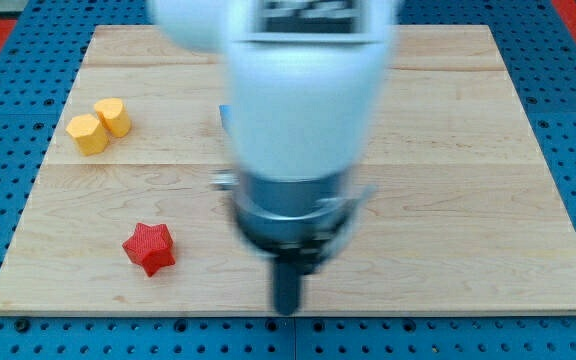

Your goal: Push red star to the top right of the blue cube

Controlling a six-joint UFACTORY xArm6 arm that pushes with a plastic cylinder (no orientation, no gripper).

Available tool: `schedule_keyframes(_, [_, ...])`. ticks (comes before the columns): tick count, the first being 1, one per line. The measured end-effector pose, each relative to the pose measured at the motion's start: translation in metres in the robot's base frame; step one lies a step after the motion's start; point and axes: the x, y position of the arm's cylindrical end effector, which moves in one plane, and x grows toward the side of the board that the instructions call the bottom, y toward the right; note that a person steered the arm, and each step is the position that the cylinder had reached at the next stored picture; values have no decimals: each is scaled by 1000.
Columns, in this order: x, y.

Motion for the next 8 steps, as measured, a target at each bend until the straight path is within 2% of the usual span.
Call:
schedule_keyframes(1, [-10, -101])
schedule_keyframes(2, [-44, -154])
schedule_keyframes(3, [-60, -116])
schedule_keyframes(4, [-41, -72])
schedule_keyframes(6, [-59, 57])
schedule_keyframes(7, [-35, 74])
schedule_keyframes(8, [-58, 122])
